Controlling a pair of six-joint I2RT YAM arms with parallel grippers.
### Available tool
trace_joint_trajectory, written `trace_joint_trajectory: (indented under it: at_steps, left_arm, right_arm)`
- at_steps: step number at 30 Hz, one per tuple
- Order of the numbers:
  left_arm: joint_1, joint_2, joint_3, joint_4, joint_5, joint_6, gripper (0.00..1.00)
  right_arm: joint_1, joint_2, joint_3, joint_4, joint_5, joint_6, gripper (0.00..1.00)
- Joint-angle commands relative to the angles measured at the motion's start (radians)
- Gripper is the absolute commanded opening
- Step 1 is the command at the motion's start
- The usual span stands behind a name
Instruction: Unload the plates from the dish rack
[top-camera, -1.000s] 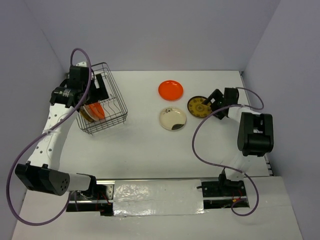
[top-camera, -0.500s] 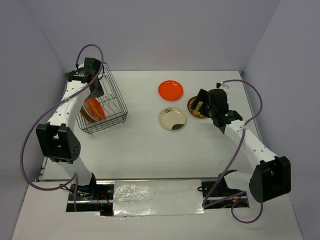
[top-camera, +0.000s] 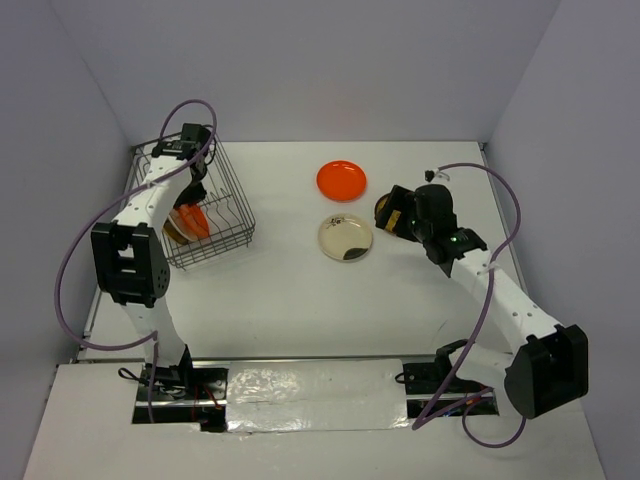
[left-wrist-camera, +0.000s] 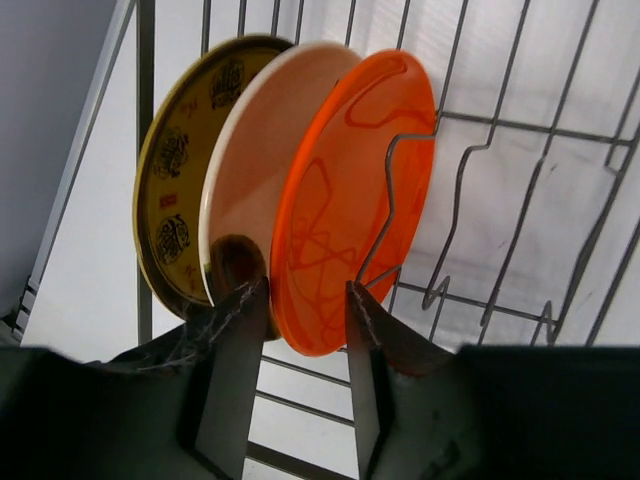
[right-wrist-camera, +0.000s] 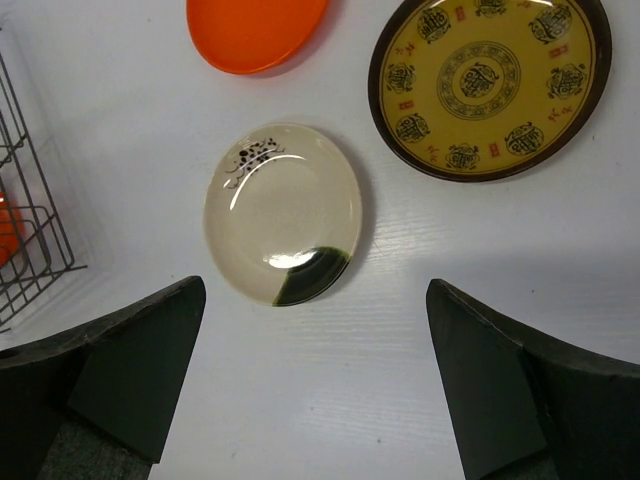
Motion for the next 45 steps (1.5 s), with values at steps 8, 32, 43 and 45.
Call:
trace_joint_trajectory:
  at_steps: [8, 32, 43, 45]
  left_arm:
    - [0.012, 0.057, -0.01, -0.03, -0.051, -0.042, 0.29]
    - [-0.033, -0.456, 0.006, 0.03, 0.418, 0.188, 0.0]
    - [-0.037, -0.676, -0.338, 0.444, 1.154, 0.046, 0.0]
    - [-0.039, -0.675, -0.372, 0.473, 1.22, 0.018, 0.0]
  right_arm:
    - [0.019, -0.07, -0.034, 0.056, -0.052, 0.0, 0.98]
    - [0.066, 0.058, -0.015, 0.657, -0.72, 0.281, 1.0]
    - [0.227, 0.296, 0.262, 0.521, -0.593, 0.178, 0.92]
    - [0.23, 0.322, 0.251, 0.579, -0.624, 0.22, 0.85]
